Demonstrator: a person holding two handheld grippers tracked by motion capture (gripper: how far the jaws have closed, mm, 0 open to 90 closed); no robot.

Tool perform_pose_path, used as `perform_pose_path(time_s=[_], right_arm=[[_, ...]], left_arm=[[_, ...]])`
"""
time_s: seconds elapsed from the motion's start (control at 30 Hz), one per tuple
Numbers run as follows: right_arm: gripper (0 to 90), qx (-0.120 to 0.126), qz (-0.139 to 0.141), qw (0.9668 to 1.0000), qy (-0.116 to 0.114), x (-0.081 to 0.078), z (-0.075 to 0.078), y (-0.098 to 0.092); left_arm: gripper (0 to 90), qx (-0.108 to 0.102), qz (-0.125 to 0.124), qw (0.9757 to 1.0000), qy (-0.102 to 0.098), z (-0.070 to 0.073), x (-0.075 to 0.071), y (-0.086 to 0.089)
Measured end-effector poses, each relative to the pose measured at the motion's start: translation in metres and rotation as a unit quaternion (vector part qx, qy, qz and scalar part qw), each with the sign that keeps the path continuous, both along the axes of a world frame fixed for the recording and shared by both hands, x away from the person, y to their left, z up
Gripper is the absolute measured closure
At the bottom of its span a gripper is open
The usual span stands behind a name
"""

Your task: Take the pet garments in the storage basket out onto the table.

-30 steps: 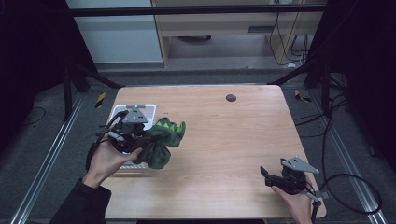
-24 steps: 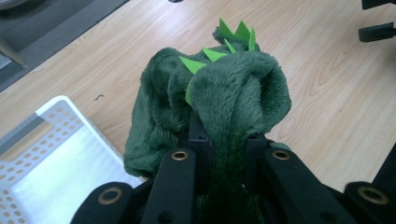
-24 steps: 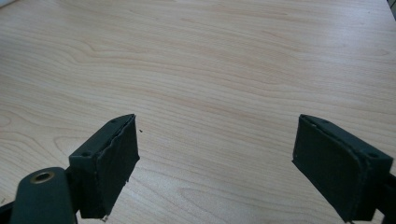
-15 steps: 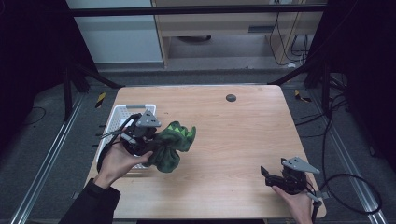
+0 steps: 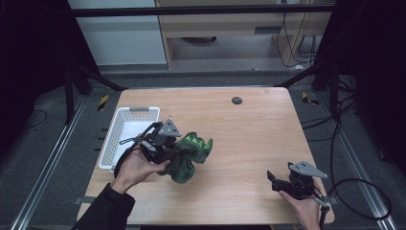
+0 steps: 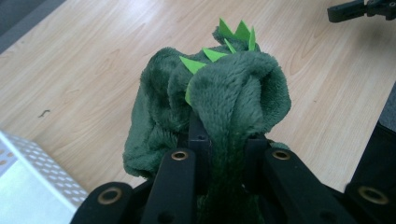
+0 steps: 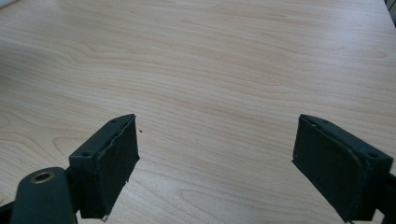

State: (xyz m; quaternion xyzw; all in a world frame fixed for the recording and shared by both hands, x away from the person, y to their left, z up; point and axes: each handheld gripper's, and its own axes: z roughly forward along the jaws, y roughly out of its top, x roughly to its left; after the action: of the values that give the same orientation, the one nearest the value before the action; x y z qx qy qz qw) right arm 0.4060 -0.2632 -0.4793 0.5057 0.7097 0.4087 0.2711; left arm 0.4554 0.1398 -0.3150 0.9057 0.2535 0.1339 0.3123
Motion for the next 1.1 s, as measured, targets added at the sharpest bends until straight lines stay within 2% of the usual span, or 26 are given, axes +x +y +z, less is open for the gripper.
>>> perform_pose_path(time_s=[0.47,0.77,1.1], right_arm=[[14.0,0.002,-0.002,1.0,-0.002,0.0,0.001,0.0],[14.0,-0.001,0.0,1.0,-0.004,0.0,0.0,0.001],[14.0,-0.004,0.0,1.0,-0.005,0.0,0.0,0.0]], left_arm=[[79.5,0.017,-0.023,0.9994,0.019,-0.023,0.001,-0.027],[79.4,0.029,-0.031,0.9986,0.03,-0.035,0.003,-0.035],[79.3,0.039,-0.044,0.997,0.051,-0.06,0.007,-0.05]])
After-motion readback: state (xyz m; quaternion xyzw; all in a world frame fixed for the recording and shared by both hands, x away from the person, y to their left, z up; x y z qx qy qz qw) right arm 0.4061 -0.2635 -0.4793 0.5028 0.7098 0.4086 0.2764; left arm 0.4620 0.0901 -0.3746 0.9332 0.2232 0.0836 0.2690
